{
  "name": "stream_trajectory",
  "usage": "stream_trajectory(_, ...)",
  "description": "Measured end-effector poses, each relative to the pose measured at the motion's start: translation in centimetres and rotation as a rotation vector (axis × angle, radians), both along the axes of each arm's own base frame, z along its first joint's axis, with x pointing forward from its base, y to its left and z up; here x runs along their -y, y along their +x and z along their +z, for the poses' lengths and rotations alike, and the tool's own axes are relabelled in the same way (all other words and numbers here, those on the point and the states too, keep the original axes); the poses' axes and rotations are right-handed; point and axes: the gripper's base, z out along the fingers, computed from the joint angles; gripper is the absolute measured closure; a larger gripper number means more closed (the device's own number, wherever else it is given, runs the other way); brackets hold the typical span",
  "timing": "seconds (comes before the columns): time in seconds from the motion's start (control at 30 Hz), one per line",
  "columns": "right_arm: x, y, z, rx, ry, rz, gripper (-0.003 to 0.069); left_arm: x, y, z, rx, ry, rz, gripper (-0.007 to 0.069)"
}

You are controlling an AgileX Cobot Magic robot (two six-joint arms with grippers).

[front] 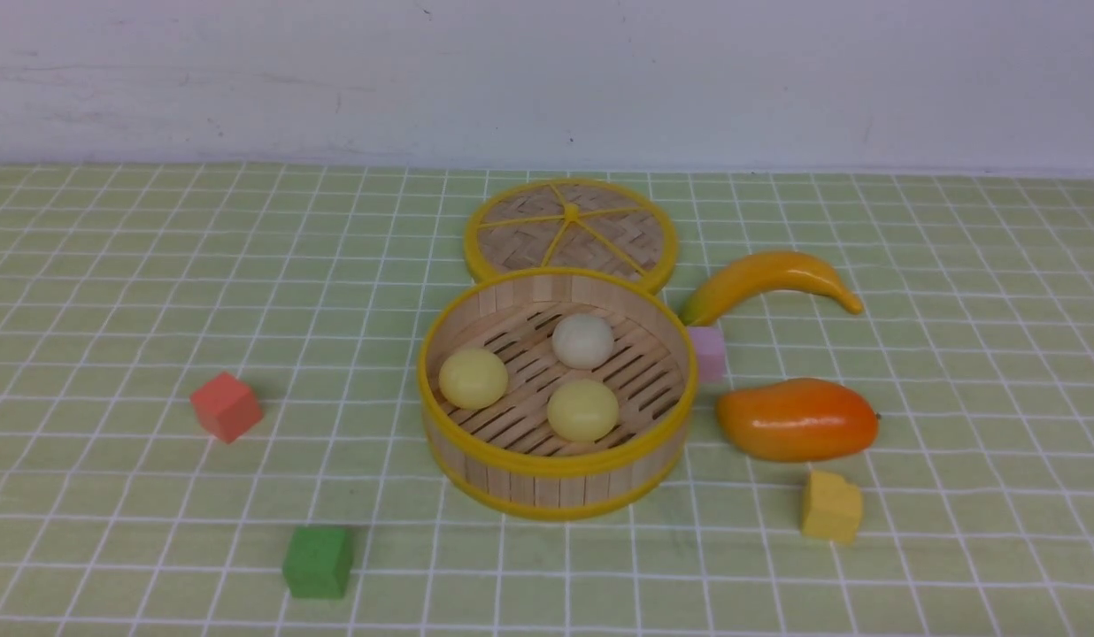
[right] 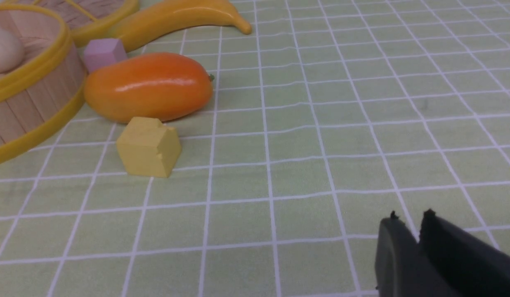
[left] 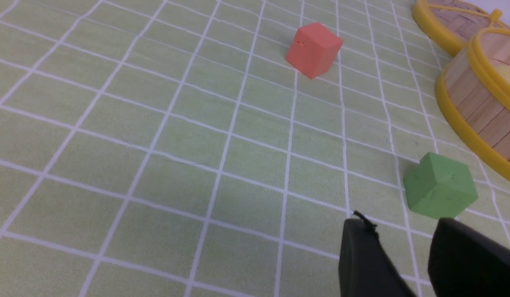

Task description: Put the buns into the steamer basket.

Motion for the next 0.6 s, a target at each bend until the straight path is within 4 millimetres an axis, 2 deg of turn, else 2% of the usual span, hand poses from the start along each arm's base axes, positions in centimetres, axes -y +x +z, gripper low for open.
stream_trajectory(0.6,0.00,0.00,0.00,0.000,-0.001,0.000,0.0554,0.00,0.00,0.00,0.000,0.000,0.000,0.0387)
